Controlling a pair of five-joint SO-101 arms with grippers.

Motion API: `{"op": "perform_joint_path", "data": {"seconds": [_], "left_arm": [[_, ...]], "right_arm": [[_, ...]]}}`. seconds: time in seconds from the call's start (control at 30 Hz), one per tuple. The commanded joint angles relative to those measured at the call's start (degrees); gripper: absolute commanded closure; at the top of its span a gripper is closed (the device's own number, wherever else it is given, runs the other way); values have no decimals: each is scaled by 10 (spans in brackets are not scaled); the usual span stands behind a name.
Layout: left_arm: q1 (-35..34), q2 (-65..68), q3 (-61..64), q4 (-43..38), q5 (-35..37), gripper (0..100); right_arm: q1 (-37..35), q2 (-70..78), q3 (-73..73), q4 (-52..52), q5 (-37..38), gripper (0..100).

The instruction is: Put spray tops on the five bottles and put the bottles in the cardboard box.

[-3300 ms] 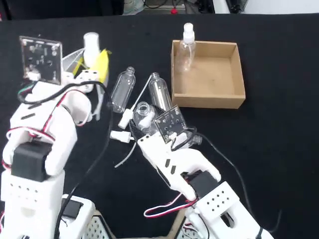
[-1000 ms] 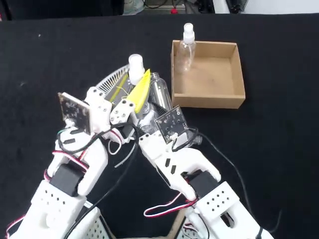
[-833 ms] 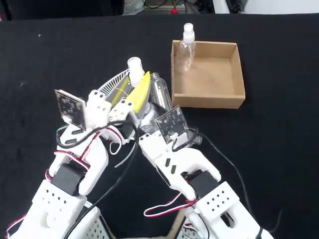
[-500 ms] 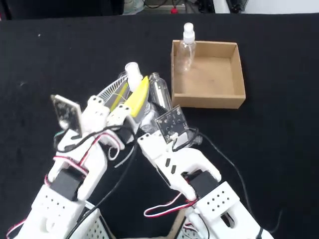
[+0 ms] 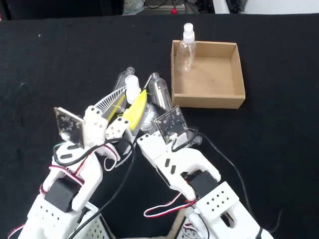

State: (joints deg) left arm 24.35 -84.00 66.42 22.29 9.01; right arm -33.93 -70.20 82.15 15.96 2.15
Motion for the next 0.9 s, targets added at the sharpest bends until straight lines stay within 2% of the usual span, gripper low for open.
{"op": "perform_joint_path", "data": {"seconds": [0.0, 0.23, 0.43, 0.5, 0.73, 0.87], "left_arm": [[10, 24, -23, 1, -15, 934], [11, 112, -68, -27, -18, 921], [10, 125, -123, 69, -13, 677], [5, 124, -142, 93, -13, 632], [-1, 124, -228, 163, -12, 630], [-89, 124, -265, 222, -14, 630]], "right_arm": [[12, -15, -3, -19, 1, 836], [12, -15, -3, -17, 1, 836], [12, -15, -3, -17, 1, 836], [12, -15, -3, -17, 1, 836], [12, -15, -3, -16, 1, 836], [12, -15, 5, -16, 1, 836]]}}
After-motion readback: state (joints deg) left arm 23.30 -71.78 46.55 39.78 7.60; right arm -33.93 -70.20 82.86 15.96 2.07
